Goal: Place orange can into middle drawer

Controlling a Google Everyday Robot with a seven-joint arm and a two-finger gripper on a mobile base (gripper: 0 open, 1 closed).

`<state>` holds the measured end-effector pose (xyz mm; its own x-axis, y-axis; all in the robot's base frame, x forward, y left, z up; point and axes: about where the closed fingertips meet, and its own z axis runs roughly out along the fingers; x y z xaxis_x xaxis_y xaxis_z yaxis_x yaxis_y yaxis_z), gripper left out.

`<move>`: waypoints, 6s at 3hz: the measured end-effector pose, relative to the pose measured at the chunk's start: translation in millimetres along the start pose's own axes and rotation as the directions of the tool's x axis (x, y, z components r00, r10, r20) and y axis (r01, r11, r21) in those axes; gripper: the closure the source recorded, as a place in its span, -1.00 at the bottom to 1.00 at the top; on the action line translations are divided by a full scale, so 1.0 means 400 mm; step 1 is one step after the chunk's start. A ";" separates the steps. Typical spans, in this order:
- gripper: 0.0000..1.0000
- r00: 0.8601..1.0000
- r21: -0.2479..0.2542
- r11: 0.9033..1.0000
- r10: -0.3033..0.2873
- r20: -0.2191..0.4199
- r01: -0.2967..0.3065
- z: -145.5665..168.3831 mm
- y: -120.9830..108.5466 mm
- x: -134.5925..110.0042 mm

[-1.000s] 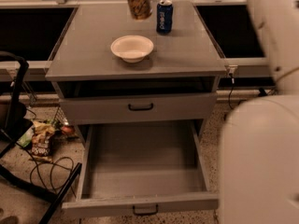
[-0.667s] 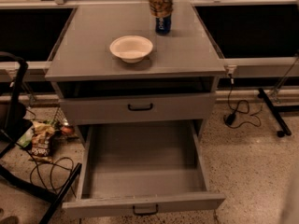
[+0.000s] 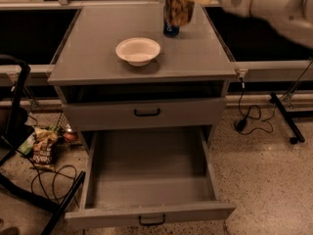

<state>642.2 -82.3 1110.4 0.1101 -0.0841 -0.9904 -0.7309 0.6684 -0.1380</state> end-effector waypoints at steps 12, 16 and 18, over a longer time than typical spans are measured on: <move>1.00 0.973 -0.536 0.834 0.005 -0.231 -0.131 0.028 0.505 1.480; -0.29 0.973 -0.546 0.824 0.028 -0.230 -0.152 0.021 0.522 1.547; -1.00 0.973 -0.550 0.821 0.025 -0.230 -0.151 0.023 0.522 1.542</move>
Offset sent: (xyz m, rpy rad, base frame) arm -0.0261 0.0357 -0.3739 0.0262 0.5160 0.0844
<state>563.6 12.2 470.9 -0.0663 -0.2346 -0.9698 -0.9874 0.1553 0.0299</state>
